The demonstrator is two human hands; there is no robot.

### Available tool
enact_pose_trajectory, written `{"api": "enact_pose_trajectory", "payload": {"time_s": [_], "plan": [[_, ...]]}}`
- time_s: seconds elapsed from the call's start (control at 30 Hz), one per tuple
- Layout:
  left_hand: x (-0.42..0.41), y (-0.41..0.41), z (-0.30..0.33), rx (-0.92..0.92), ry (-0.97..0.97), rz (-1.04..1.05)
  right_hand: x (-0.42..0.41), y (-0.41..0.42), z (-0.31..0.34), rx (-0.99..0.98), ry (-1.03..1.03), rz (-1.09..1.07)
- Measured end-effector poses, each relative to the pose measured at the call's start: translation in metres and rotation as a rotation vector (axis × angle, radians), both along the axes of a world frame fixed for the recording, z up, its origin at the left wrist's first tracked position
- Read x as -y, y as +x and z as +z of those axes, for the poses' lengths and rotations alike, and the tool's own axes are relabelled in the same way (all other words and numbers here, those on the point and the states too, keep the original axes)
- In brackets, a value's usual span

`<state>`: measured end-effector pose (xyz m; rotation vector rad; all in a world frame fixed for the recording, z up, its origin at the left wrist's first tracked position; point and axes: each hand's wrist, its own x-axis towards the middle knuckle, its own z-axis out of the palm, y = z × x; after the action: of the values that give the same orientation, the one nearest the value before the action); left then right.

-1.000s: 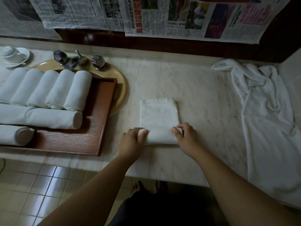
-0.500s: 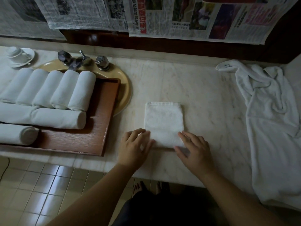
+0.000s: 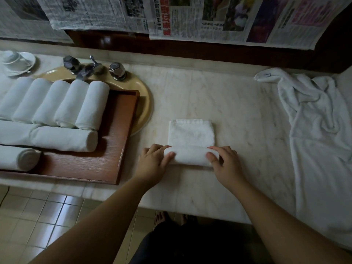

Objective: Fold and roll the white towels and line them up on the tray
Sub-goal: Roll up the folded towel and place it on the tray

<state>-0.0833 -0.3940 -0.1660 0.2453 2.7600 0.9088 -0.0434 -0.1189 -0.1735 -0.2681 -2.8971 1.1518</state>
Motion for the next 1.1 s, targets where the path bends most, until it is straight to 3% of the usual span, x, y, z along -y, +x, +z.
{"api": "enact_pose_trajectory", "payload": {"time_s": [0.27, 0.4, 0.47, 0.6, 0.73, 0.83, 0.93, 1.1], "plan": [[-0.014, -0.016, 0.013, 0.126, 0.077, 0.169, 0.006, -0.032, 0.0, 0.184, -0.023, -0.151], [-0.024, -0.019, 0.022, 0.18, 0.219, 0.375, 0.01, -0.04, 0.007, 0.09, -0.133, -0.237], [-0.027, -0.02, 0.027, 0.079, 0.234, 0.424, 0.011, -0.042, 0.013, 0.036, -0.158, -0.227], [-0.032, -0.015, 0.02, -0.349, 0.061, 0.232, 0.012, -0.035, 0.015, -0.143, 0.006, -0.151], [-0.017, -0.009, 0.006, -0.521, 0.056, 0.016, 0.008, -0.011, 0.01, -0.347, 0.186, -0.045], [0.005, -0.01, 0.002, -0.512, -0.06, -0.196, 0.001, 0.002, 0.006, -0.365, 0.324, 0.061], [0.008, -0.019, 0.003, -0.468, -0.082, -0.223, -0.003, 0.004, 0.006, -0.281, 0.349, 0.091], [-0.001, -0.038, 0.008, -0.207, -0.09, -0.143, -0.009, -0.019, 0.015, 0.023, 0.069, 0.051]]}}
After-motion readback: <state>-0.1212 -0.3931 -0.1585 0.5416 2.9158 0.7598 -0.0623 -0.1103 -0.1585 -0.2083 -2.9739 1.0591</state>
